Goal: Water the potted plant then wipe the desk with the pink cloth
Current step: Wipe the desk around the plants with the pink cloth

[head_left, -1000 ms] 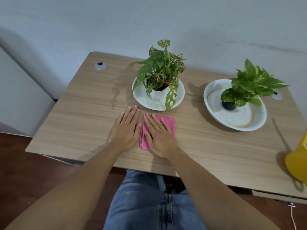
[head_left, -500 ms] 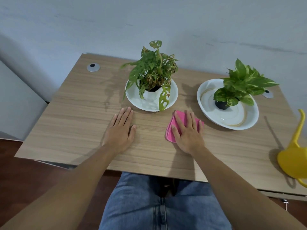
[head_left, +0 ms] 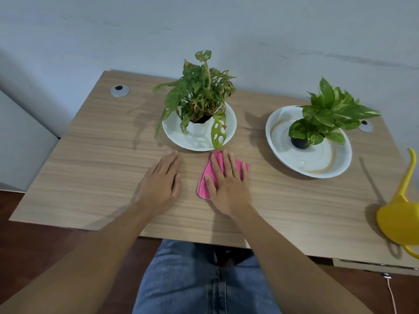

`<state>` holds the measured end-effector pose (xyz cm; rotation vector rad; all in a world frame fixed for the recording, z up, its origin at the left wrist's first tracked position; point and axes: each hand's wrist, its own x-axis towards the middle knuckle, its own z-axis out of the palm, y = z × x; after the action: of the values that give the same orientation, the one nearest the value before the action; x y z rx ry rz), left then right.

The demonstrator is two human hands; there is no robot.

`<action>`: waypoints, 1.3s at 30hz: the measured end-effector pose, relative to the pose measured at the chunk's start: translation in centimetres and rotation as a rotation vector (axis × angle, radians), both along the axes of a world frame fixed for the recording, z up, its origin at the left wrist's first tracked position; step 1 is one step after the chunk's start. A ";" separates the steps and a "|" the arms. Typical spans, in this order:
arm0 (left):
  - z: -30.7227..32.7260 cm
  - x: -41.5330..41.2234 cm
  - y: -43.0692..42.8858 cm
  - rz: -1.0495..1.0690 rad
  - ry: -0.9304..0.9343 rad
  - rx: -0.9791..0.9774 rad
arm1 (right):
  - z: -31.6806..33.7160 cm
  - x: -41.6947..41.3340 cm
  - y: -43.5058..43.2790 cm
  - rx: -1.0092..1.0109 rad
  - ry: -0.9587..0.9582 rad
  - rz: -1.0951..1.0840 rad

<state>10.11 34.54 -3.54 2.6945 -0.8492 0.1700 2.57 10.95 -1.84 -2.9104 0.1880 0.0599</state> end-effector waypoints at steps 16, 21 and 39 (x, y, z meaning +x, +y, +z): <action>0.5 0.6 -3.8 -0.096 0.090 0.009 | 0.5 8.4 -7.2 -0.001 0.032 -0.205; 0.8 0.5 -3.7 -0.108 0.114 0.000 | 0.5 7.3 -4.8 0.007 0.011 -0.120; 0.9 0.5 -4.0 -0.115 0.086 -0.007 | 1.0 -0.3 -14.0 -0.049 0.002 0.172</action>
<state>10.61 30.55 -2.66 2.6163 -0.9722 0.0307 2.24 -3.06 -0.83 -2.9680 -0.0619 0.0878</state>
